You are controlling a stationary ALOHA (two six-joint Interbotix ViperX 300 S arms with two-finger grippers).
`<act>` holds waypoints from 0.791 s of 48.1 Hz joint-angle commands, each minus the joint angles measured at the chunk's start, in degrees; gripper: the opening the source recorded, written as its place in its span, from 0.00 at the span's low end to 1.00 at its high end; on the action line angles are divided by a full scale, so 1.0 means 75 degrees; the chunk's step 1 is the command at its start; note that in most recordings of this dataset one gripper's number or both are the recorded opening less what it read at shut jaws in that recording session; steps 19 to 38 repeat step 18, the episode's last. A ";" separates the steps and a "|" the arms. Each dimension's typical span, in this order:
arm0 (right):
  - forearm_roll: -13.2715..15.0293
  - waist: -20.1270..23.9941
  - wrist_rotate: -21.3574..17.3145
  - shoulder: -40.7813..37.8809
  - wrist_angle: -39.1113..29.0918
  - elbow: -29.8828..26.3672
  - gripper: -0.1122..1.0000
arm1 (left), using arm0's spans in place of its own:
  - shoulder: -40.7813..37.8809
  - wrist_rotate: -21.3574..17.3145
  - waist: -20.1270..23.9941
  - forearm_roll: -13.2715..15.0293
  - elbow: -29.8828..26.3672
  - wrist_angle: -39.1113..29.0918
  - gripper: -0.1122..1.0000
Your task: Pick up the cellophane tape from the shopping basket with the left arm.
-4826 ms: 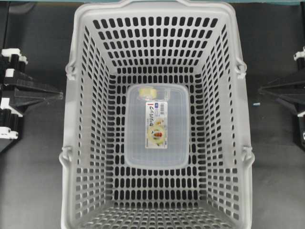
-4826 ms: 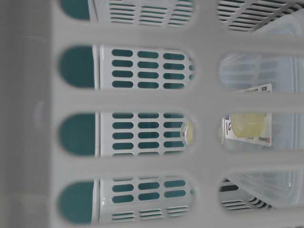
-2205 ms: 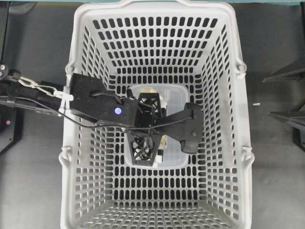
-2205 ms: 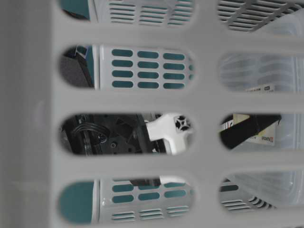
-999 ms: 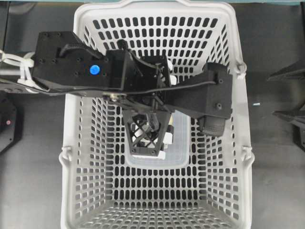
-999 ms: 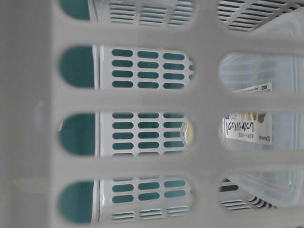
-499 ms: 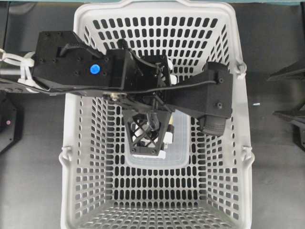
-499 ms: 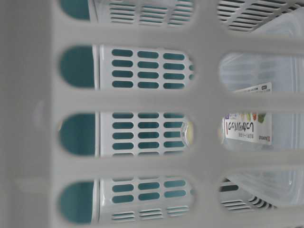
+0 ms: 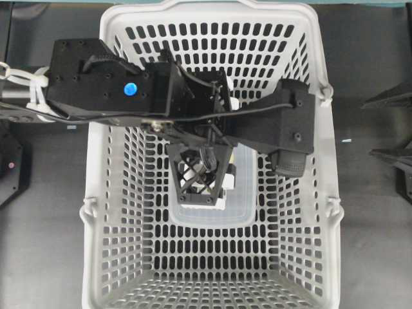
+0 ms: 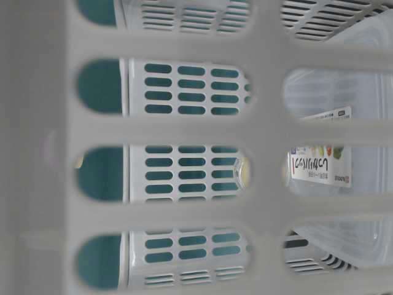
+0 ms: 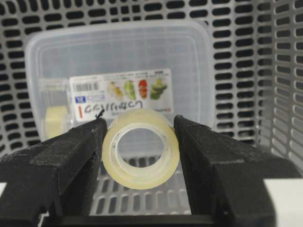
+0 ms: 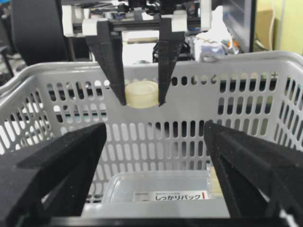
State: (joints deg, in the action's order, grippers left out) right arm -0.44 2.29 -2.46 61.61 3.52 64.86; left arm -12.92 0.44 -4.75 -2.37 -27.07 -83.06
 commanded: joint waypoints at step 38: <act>-0.0023 0.0012 -0.0023 -0.0047 0.0082 -0.0070 0.82 | 0.0105 0.0012 0.0023 -0.0023 -0.0023 0.0023 0.54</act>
